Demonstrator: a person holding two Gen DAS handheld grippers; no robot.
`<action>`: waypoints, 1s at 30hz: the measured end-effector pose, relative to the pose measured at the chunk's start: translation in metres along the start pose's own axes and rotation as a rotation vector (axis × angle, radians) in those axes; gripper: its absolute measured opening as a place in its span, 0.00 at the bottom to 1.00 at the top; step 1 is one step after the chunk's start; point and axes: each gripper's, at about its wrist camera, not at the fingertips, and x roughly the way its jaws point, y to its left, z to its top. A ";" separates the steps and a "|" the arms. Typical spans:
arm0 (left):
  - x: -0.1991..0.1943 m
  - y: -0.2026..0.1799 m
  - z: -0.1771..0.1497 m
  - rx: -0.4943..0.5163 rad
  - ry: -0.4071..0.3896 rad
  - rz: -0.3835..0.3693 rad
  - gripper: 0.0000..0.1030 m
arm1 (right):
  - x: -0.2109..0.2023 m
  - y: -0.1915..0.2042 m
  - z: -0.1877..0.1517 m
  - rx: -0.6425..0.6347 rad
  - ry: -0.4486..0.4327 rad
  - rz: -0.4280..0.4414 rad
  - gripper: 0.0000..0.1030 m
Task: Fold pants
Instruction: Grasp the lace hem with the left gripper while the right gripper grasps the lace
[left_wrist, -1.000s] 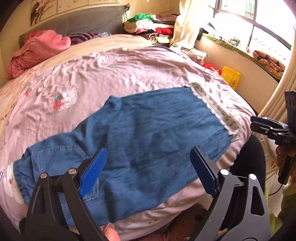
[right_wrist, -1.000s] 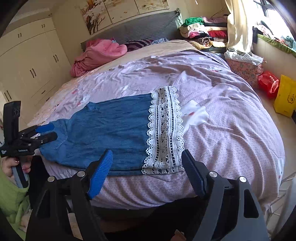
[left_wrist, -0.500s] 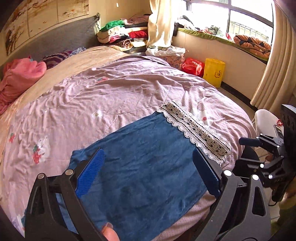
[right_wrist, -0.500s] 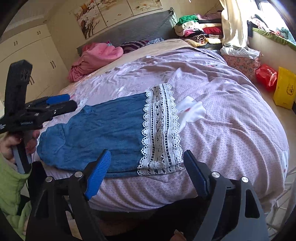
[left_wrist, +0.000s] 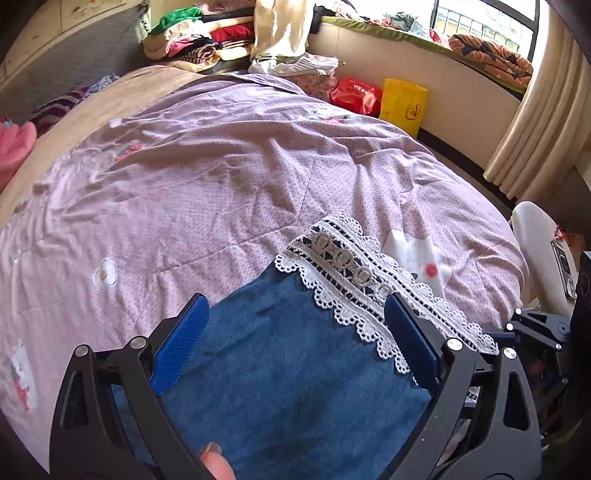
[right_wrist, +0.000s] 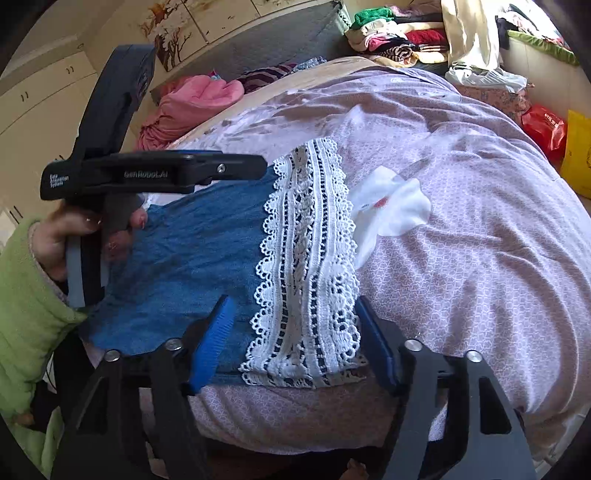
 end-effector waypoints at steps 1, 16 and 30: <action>0.007 0.000 0.004 0.006 0.007 -0.006 0.86 | -0.001 -0.001 -0.001 0.010 -0.005 0.019 0.47; 0.060 -0.005 0.020 0.084 0.106 -0.209 0.39 | 0.010 -0.008 0.004 0.086 -0.008 0.105 0.37; -0.007 0.033 0.015 -0.015 -0.088 -0.323 0.15 | -0.018 0.049 0.026 -0.068 -0.100 0.154 0.28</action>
